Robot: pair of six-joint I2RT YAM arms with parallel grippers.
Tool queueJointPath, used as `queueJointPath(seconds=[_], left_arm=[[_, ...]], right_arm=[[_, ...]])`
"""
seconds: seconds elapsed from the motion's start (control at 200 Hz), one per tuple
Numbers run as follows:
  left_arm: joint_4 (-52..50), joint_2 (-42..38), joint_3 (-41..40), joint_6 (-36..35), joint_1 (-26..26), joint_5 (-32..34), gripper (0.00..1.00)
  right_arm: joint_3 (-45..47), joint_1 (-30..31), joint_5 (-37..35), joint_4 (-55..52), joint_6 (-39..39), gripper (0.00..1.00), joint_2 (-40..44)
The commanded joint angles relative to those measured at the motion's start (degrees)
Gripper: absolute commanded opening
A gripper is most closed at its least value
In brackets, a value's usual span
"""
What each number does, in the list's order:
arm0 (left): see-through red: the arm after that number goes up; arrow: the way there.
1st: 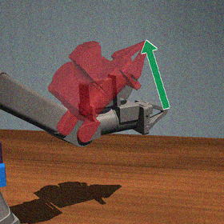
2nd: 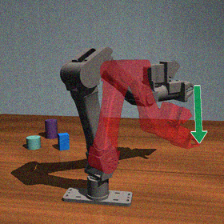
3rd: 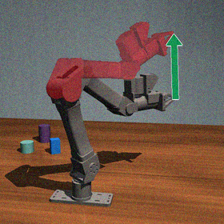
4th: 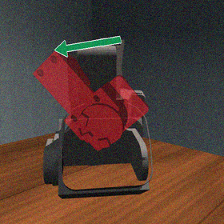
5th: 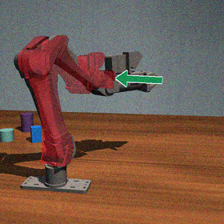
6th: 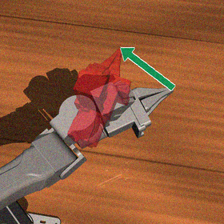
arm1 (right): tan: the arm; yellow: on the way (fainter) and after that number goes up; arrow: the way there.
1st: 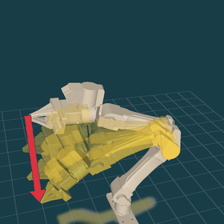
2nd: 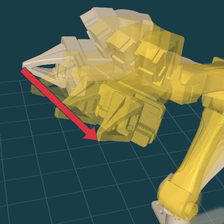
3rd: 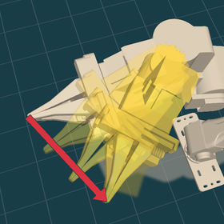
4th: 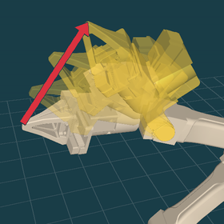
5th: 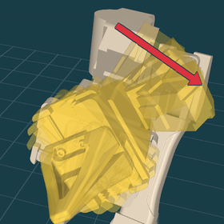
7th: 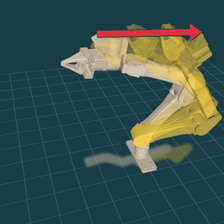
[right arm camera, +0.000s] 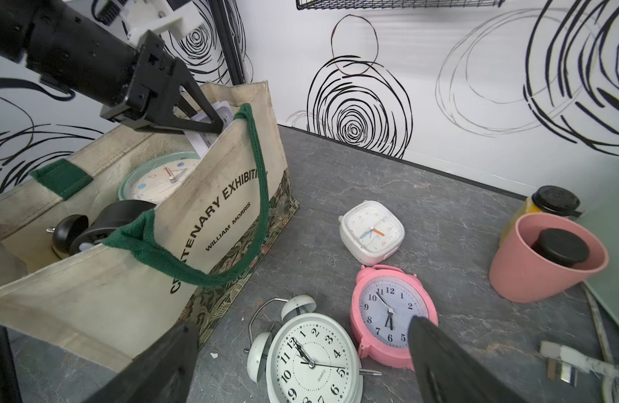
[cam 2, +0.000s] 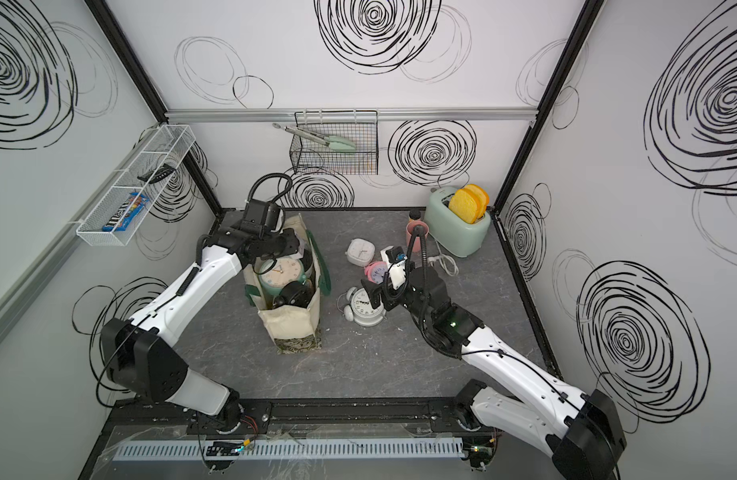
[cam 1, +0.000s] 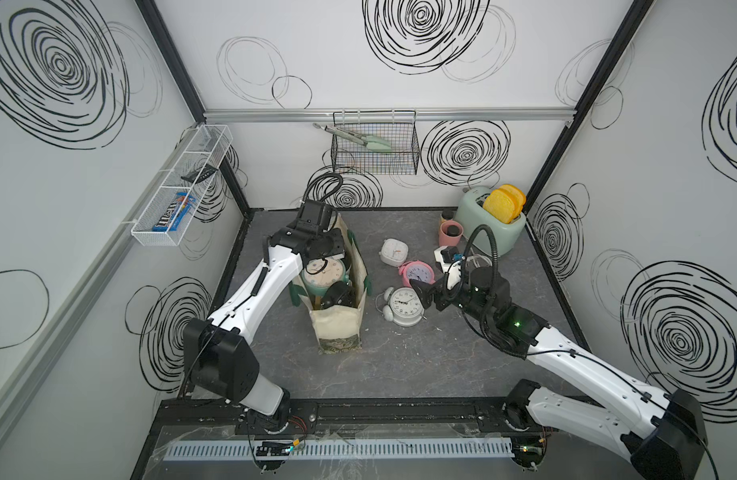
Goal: Put the alarm clock into the canvas bag
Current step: Place the alarm at the canvas bag.
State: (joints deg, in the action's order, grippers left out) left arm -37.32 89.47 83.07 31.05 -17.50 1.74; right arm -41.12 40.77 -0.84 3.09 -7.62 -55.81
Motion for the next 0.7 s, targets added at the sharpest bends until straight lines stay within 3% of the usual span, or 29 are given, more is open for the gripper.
queueJointPath(seconds=[0.0,0.23,0.345,0.44,0.6,0.685,0.695], left_arm=[[3.2,2.5,2.2,4.1,0.1,-1.7,0.33],[4.8,6.5,2.3,9.1,-0.7,0.0,0.35],[5.9,6.6,1.8,9.8,-0.7,-1.9,0.51],[6.8,4.4,1.3,8.7,-0.6,-3.2,0.7],[7.2,-1.7,-1.4,5.5,1.4,-6.7,0.84],[8.0,-5.8,-3.8,3.4,2.6,-9.1,0.99],[8.1,-6.3,-4.1,3.0,2.7,-9.3,0.97]], right_arm=[[1.1,-1.3,0.5,-1.3,-3.1,0.97,0.9],[1.5,-4.9,1.3,-2.6,-6.0,0.97,0.8],[1.2,-6.7,0.6,-3.4,-6.8,0.97,-0.2],[-0.1,-8.6,-0.2,-5.6,-8.3,0.97,-2.6],[-0.3,-9.6,-3.7,-5.8,-10.8,0.97,-5.1],[-1.6,-9.7,-4.6,-6.7,-11.9,0.97,-8.2],[-1.8,-9.7,-4.5,-6.8,-11.8,0.97,-8.6]])
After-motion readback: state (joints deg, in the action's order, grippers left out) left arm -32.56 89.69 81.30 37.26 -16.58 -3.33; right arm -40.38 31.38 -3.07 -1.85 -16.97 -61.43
